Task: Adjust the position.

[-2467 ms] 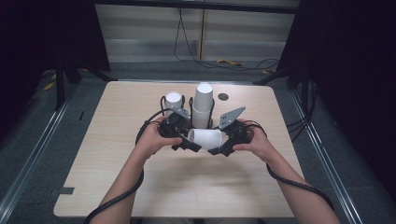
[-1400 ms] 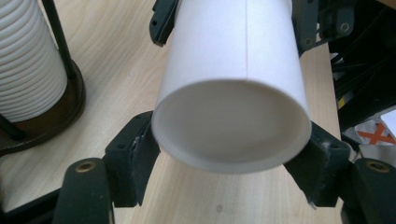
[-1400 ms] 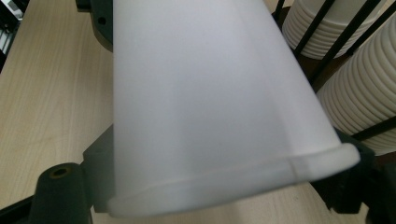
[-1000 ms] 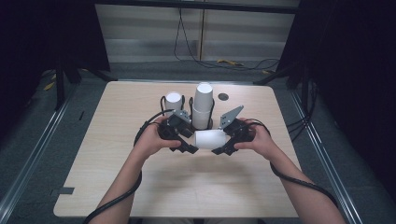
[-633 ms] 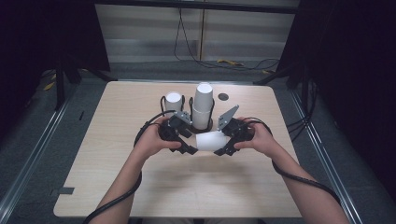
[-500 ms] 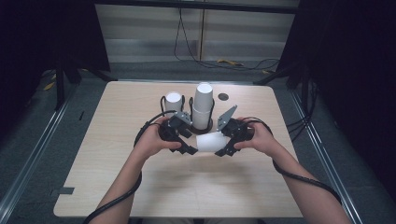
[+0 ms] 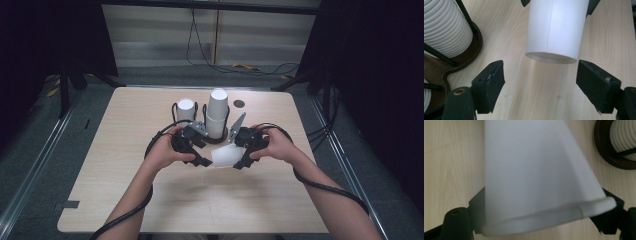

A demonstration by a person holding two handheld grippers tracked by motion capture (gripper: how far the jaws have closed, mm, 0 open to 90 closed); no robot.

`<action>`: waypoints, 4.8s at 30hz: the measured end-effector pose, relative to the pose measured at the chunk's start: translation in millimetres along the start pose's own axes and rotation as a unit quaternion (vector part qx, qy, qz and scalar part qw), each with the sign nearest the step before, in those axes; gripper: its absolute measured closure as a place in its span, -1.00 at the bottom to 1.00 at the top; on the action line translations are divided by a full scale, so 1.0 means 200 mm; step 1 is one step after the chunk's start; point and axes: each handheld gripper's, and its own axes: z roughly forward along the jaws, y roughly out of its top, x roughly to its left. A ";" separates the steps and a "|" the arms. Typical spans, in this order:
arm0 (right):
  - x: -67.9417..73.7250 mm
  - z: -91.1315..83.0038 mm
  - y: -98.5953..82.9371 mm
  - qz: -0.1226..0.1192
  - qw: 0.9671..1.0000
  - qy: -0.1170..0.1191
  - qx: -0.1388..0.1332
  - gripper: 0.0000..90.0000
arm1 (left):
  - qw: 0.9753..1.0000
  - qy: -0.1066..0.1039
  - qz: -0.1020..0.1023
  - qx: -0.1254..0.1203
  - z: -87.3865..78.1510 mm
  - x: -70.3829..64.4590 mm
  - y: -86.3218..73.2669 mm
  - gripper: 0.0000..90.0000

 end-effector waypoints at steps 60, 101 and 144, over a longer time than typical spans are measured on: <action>0.01 0.01 0.12 -0.033 0.999 0.001 0.024 -0.57 | 0.995 0.020 0.059 0.072 0.10 -0.07 0.06 -0.37; 0.02 0.02 0.14 -0.031 0.999 0.002 0.027 -0.57 | 0.985 0.031 0.079 0.147 0.15 -0.10 0.10 -0.20; 0.00 -0.04 0.05 -0.016 0.996 -0.003 -0.084 -0.71 | 0.997 0.013 0.050 0.063 0.08 -0.04 0.01 -0.20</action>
